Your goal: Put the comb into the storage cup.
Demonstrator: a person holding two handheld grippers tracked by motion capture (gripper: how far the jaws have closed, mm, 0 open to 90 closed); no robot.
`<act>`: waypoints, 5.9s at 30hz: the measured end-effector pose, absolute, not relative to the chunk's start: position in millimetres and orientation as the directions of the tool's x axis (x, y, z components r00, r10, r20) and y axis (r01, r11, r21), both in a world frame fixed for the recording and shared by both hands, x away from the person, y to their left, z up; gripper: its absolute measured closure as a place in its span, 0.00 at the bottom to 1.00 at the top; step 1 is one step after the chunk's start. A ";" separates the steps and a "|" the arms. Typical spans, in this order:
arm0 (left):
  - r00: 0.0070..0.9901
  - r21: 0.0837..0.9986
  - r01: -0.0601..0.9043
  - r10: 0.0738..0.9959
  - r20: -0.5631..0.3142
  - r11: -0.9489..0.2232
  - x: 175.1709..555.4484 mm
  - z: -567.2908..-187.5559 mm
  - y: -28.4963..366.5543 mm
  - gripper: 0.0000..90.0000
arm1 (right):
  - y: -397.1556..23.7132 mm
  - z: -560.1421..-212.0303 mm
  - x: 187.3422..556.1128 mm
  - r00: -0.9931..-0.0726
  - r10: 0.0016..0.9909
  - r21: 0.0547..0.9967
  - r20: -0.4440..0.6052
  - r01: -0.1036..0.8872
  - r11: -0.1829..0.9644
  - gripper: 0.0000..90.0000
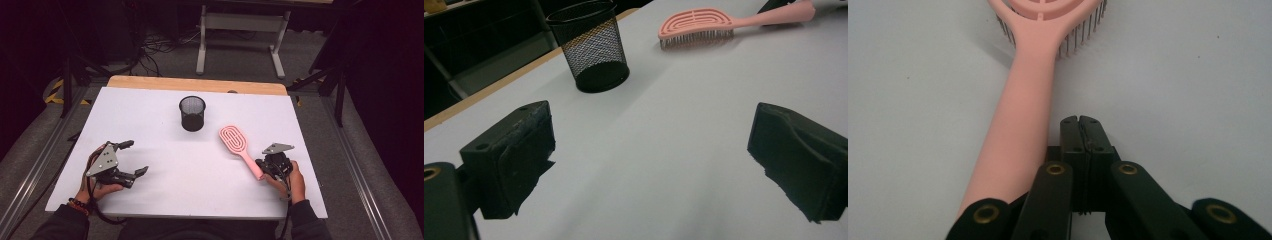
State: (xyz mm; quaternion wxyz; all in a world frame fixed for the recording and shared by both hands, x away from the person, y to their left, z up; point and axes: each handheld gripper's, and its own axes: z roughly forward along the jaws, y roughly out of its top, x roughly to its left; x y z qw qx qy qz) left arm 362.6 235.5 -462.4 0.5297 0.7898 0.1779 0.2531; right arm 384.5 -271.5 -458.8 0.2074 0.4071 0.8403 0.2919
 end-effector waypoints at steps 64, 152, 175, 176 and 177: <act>0.831 0.910 0.049 0.523 0.192 -0.411 366.8 -466.2 229.8 0.07 | -218.1 -443.6 438.8 -0.632 0.770 0.473 -0.088 0.653 0.591 0.53; 0.896 0.952 0.240 0.420 -0.141 -0.191 409.6 -422.1 99.9 0.15 | -154.3 -430.9 365.8 -0.727 0.655 0.922 -0.207 0.080 0.379 0.77; 0.901 0.972 0.233 0.372 -0.223 0.019 405.6 -420.9 94.4 0.67 | -134.5 -441.9 359.7 -0.706 0.642 0.888 -0.300 0.040 0.458 0.78; 0.908 0.975 0.223 0.361 -0.214 0.017 403.6 -419.9 93.9 0.67 | -134.0 -442.5 359.8 -0.705 0.643 0.888 -0.298 0.042 0.457 0.78; 0.912 0.977 0.212 0.356 -0.204 0.015 401.6 -419.1 93.2 0.68 | -133.0 -442.9 359.7 -0.708 0.640 0.889 -0.299 0.038 0.456 0.78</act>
